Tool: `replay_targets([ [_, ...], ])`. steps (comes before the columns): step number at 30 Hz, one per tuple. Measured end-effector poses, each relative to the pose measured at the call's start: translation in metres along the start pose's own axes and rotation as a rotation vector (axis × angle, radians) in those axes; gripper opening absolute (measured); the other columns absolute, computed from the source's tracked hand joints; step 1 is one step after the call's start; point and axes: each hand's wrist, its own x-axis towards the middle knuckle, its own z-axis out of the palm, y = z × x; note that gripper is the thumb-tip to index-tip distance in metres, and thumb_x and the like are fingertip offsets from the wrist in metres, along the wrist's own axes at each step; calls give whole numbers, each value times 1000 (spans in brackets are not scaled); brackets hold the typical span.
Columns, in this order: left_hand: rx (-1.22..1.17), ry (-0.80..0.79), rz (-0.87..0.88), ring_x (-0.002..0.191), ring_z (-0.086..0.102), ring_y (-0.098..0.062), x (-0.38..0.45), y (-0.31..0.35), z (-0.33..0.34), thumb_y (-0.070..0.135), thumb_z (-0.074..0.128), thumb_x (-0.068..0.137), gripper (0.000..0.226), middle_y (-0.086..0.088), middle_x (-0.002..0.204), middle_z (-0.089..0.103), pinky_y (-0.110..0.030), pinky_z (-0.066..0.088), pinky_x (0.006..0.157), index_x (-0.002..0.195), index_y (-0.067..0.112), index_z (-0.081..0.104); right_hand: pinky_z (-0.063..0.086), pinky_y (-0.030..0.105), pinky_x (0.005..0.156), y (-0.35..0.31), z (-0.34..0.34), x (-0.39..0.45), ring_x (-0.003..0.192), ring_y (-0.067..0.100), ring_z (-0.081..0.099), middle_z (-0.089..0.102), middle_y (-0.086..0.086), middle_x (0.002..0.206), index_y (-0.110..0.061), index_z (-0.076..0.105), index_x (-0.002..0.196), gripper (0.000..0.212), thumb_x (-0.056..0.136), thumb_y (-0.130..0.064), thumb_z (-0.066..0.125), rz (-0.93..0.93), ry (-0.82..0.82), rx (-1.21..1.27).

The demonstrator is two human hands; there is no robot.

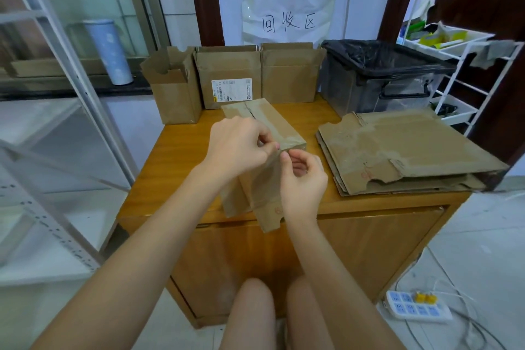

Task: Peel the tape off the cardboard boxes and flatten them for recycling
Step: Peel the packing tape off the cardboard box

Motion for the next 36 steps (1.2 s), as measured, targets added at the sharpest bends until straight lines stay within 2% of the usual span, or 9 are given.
replay_targets([
  [3,6,6,-5,88,62,-13,0,1,0,51,58,88,25,11,87,70,-25,40,64,87,31,72,44,9,69,-4,-4,9,77,5,57,62,4,93,-18,61,88,8,88,-12,66,-15,-71,-68],
  [5,16,4,-1,88,62,-13,0,1,0,51,57,88,25,12,88,69,-25,38,63,88,31,72,42,6,66,-6,-5,10,73,4,54,59,3,92,-16,60,87,8,89,-9,64,-16,-93,-106],
  [12,24,30,33,80,58,-8,-3,4,0,48,55,91,23,12,86,67,-21,28,51,88,30,70,50,27,79,-6,1,5,85,13,56,50,-8,90,-17,55,89,8,92,-12,59,-1,-56,-193],
  [15,16,44,47,80,60,-10,-4,1,2,49,56,90,26,12,84,67,-21,29,52,87,29,71,52,24,80,-7,3,-6,87,10,58,55,-5,95,-19,53,94,10,92,-14,61,-22,-36,-178],
  [19,24,52,44,82,63,-13,-4,-1,5,50,56,89,25,11,83,68,-24,33,57,85,29,70,50,14,73,-10,-3,-2,81,5,59,58,-8,87,-15,50,101,19,89,-11,65,63,-86,-47],
  [23,28,47,43,85,63,-15,-3,-3,7,50,56,89,26,10,85,68,-26,43,62,84,29,70,46,8,65,-13,-10,6,75,4,56,56,-8,84,-13,52,98,13,90,-8,62,76,-154,-136],
  [26,32,47,39,85,62,-13,-3,-2,6,51,54,90,27,11,87,68,-25,41,62,87,29,70,47,10,65,-15,-13,9,75,9,57,58,-2,85,-12,52,96,12,90,-7,61,104,-184,-137],
  [31,44,46,53,86,62,-15,-4,-3,6,51,54,91,27,11,86,68,-26,39,61,86,30,69,55,30,83,-28,-19,20,86,19,67,65,11,93,-10,54,98,19,86,0,65,412,-264,85],
  [36,48,61,109,87,62,-14,-6,-4,7,53,50,92,29,11,89,67,-26,42,64,90,30,68,57,31,76,-42,-27,28,75,19,67,65,15,84,-1,52,98,19,85,10,61,680,-292,379],
])
